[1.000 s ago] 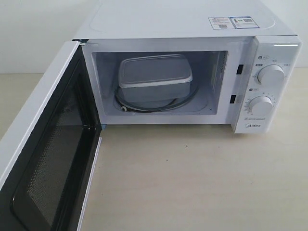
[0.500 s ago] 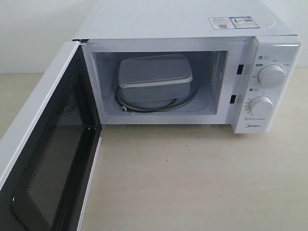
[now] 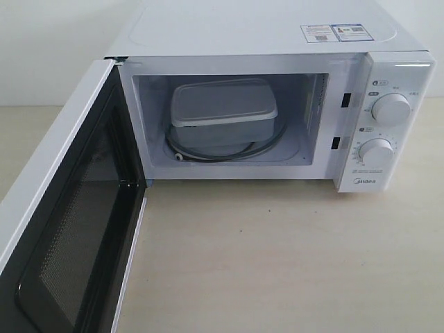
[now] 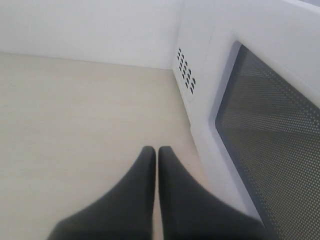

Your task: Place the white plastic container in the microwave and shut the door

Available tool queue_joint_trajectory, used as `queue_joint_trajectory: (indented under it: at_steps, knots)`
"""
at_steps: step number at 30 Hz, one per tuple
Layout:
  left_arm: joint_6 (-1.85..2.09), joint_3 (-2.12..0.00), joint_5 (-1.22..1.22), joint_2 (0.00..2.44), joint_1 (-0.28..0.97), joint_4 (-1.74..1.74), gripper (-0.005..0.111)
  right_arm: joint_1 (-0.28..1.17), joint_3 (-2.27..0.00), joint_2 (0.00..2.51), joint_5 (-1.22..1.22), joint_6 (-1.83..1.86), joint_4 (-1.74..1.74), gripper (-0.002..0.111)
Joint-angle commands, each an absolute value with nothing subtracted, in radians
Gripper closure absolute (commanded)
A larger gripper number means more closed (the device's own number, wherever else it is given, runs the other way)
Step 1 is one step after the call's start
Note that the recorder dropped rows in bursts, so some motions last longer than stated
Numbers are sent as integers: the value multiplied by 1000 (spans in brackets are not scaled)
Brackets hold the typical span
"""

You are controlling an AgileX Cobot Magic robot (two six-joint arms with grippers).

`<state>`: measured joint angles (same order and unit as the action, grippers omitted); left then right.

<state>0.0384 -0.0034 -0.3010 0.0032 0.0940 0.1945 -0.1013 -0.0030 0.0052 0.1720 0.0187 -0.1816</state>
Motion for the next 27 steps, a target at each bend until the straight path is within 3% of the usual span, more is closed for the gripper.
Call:
queue_joint_trajectory:
  at_steps: [1,7,15,27]
  knots:
    - [31,0,-296,0,99,190,102,-96,0,0,203,26,-161,108]
    - [31,0,-296,0,99,190,102,-96,0,0,323,91,-140,108]
    - [31,0,-296,0,99,190,102,-12,0,0,323,87,-119,108]
    - [31,0,-296,0,99,190,102,-9,0,0,323,87,-125,108]
